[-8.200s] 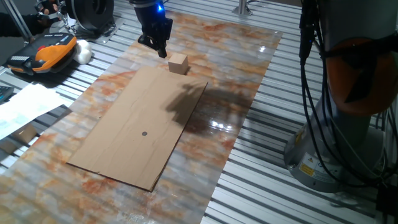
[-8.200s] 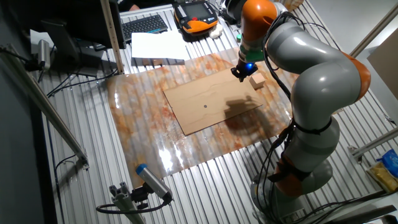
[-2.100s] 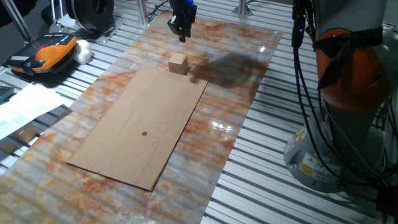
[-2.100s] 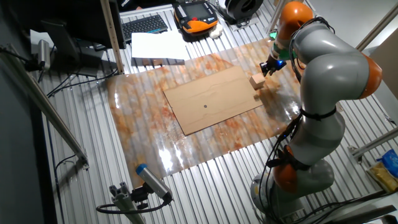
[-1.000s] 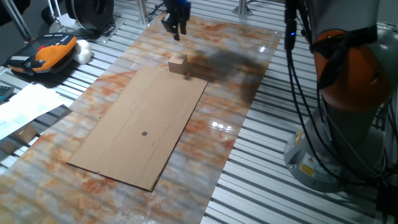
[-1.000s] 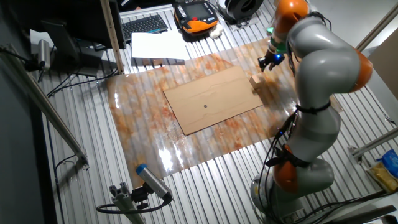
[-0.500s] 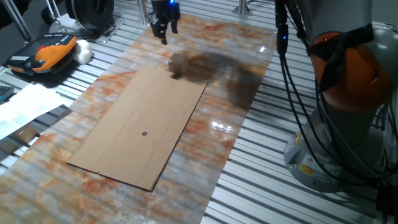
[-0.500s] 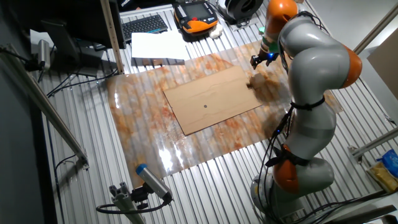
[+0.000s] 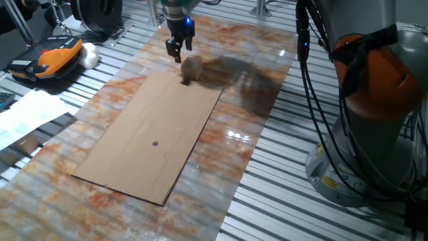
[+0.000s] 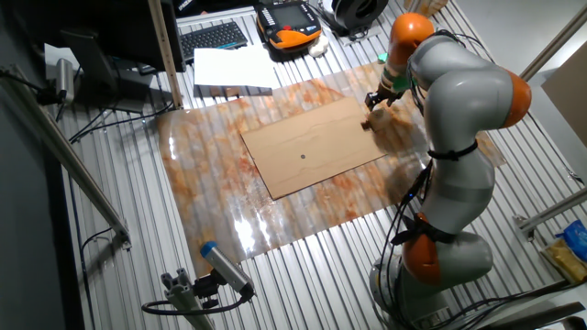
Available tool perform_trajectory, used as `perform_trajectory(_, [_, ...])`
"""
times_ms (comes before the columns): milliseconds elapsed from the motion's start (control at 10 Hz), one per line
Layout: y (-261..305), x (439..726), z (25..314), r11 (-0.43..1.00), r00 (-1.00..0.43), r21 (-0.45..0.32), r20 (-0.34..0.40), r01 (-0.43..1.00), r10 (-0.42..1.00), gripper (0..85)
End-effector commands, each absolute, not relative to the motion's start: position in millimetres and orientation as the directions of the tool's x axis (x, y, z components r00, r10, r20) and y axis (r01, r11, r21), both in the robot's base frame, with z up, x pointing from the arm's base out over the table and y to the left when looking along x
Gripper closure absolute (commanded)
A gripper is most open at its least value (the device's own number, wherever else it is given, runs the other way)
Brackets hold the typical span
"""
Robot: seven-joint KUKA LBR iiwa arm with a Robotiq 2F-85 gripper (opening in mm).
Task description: Grab the block and place it at the designated location
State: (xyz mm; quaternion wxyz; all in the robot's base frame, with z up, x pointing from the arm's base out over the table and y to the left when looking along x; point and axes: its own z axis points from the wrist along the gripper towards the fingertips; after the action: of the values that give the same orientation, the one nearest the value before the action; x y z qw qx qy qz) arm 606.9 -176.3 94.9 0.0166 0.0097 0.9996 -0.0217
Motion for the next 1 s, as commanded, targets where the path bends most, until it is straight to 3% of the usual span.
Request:
perform_trajectory(0, [-178.7, 605.5, 95.1, 0.999, -0.999, -0.046, -0.035, 0.016, 0.015, 17.0])
perform_trajectory(300, [-178.3, 602.0, 88.5, 0.999, -0.999, -0.044, -0.049, 0.014, 0.012, 17.0])
perform_trajectory(400, [-178.0, 602.0, 85.6, 0.999, -0.999, -0.044, -0.051, 0.011, 0.009, 0.0])
perform_trajectory(900, [-184.0, 599.3, 66.7, 0.999, -0.997, -0.038, -0.07, -0.01, -0.013, 0.0])
